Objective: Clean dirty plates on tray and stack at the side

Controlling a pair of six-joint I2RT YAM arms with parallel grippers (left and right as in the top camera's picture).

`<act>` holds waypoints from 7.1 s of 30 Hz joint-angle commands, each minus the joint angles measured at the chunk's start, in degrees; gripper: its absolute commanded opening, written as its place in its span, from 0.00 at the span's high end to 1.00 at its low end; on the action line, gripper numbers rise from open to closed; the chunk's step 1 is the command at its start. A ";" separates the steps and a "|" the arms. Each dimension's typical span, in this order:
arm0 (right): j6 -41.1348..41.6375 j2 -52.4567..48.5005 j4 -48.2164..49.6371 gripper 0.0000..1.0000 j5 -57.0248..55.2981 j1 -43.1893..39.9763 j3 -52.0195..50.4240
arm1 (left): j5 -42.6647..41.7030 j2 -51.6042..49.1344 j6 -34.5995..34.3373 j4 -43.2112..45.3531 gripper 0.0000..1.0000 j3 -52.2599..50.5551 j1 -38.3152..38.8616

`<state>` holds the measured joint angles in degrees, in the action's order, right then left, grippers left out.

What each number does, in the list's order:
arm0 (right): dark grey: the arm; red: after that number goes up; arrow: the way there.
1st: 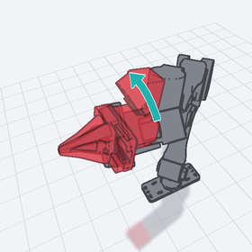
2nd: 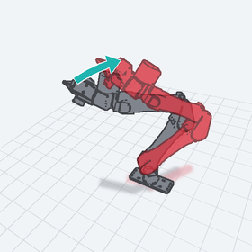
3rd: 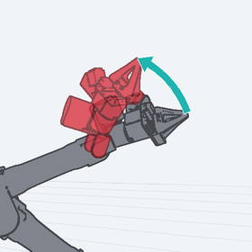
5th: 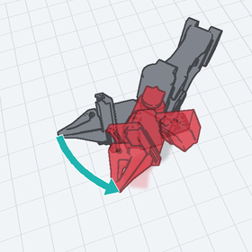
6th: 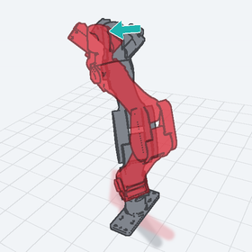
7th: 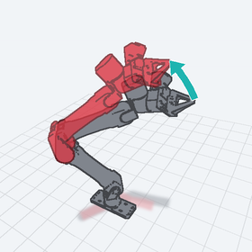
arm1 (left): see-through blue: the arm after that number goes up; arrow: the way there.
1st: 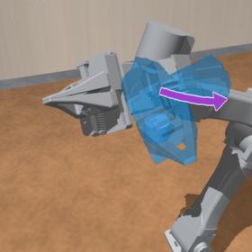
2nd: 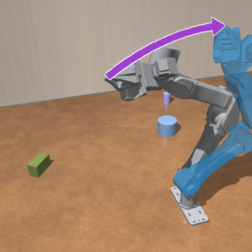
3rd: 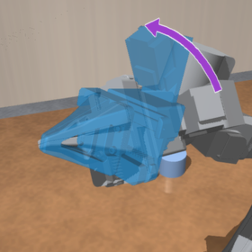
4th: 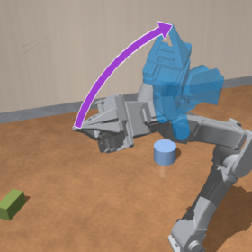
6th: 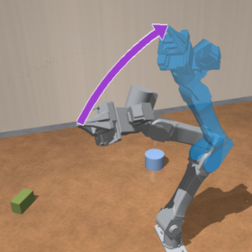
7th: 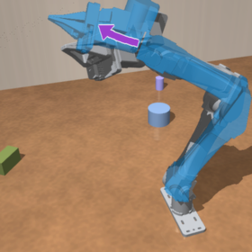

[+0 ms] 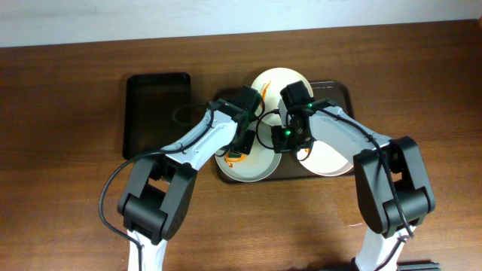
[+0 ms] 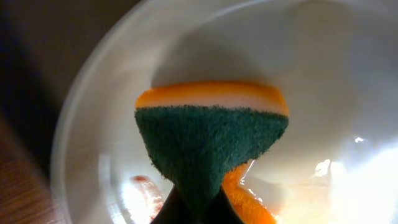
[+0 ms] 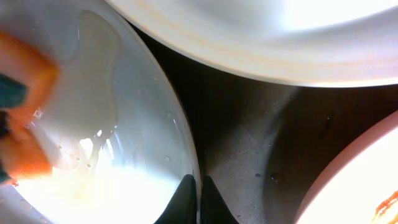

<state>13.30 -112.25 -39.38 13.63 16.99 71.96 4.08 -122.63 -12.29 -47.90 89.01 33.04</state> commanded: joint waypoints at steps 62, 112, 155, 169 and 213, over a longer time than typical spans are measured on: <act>1.99 15.15 -10.97 0.96 -81.70 27.52 10.67 | -2.82 -3.82 -9.07 -21.55 1.00 23.74 -28.87; 11.96 -0.04 15.98 0.55 -18.64 -6.88 6.05 | -2.80 -3.91 -8.63 -20.85 1.00 23.45 -28.70; -7.21 -6.38 -1.86 0.96 0.63 -1.64 5.95 | -31.80 -3.89 14.75 -16.15 1.00 18.67 -27.82; 15.10 -6.38 -1.77 0.96 -9.86 -1.73 5.92 | -26.10 -4.02 -1.42 -12.20 1.00 18.58 -10.80; 15.08 -6.38 -1.73 0.96 -10.95 -1.73 5.92 | -13.57 -11.50 -3.87 -19.41 1.00 26.18 -5.14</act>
<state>28.12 -116.95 -40.53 6.96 15.64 78.98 1.32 -133.56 -19.09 -68.31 114.32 26.11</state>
